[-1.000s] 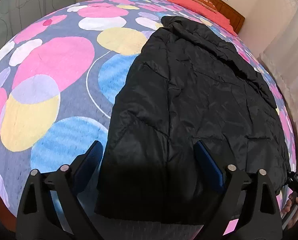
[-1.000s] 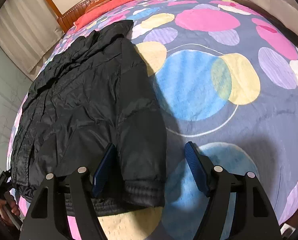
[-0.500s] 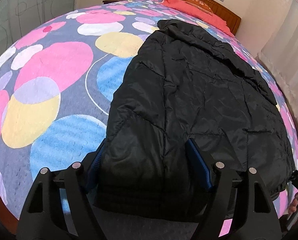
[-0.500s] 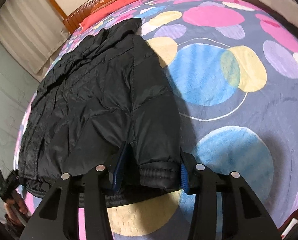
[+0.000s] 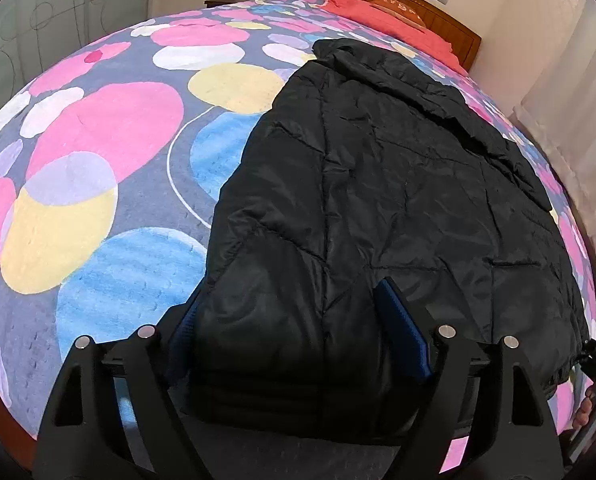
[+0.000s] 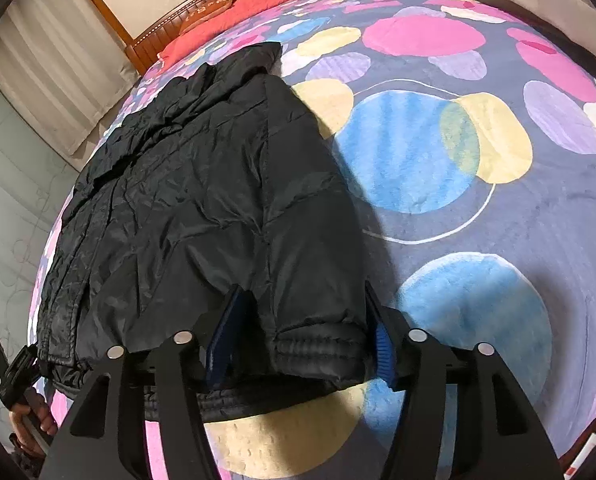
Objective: Fold large clothes
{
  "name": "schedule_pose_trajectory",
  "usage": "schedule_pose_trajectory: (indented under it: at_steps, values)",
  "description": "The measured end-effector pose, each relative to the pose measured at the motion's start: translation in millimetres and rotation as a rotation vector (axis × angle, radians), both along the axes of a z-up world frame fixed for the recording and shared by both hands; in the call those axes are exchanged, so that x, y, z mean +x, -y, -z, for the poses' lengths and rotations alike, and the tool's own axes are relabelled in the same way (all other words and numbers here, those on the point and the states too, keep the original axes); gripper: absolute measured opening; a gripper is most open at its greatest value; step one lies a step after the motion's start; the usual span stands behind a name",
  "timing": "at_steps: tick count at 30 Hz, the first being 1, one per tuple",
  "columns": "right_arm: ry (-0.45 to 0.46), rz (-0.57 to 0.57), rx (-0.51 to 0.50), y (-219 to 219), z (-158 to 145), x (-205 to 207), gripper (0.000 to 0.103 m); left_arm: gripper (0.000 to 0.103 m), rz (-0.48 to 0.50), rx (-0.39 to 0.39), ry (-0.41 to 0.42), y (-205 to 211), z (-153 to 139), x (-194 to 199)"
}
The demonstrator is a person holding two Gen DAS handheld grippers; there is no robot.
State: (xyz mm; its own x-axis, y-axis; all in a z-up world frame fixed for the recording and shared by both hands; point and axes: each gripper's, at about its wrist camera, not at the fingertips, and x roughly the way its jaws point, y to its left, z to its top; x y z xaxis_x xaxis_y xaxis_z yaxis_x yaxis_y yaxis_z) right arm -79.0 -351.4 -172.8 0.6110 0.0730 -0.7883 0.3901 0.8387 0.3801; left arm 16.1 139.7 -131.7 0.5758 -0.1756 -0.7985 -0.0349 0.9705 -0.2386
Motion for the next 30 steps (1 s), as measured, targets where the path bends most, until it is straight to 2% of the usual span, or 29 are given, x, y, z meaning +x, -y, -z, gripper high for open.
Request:
schedule_pose_trajectory:
  at_steps: [2,7,10,12,13,15,18,21,30]
  values:
    - [0.000,0.009,-0.008,0.7,0.8,-1.7,0.066,0.081,-0.002,-0.003,-0.001,0.3,-0.1,-0.1]
    - [-0.002,0.015,-0.020,0.0,0.1,-2.4,0.065,0.080,-0.002,0.014,0.007,0.7,-0.1,-0.7]
    - [0.001,0.017,-0.014,1.2,-0.5,-2.5,0.050,0.072,-0.010,0.014,0.013,-0.1,-0.9,-2.6]
    - [0.014,0.011,0.006,0.3,-1.5,-2.9,0.041,0.058,-0.009,-0.006,0.020,-2.3,-1.7,-4.0]
    - [0.017,0.010,0.007,-0.4,-1.8,-2.9,0.039,0.056,-0.007,-0.016,0.021,-2.5,-2.1,-4.7]
    - [0.031,0.006,0.025,-1.1,-2.9,-3.3,0.029,0.043,-0.006,-0.025,0.026,-2.4,-3.5,-5.8]
    - [0.046,-0.005,0.036,-2.8,-6.7,-3.7,0.019,0.029,-0.005,-0.042,0.041,-1.9,-8.7,-8.4]
    - [0.068,-0.014,0.061,-3.2,-13.3,-6.3,0.016,0.022,-0.005,-0.057,0.058,-1.0,-16.6,-11.6]
    - [0.171,-0.044,0.203,0.5,-42.2,-12.4,0.013,0.016,0.003,-0.127,0.117,-5.5,-50.7,-17.9]
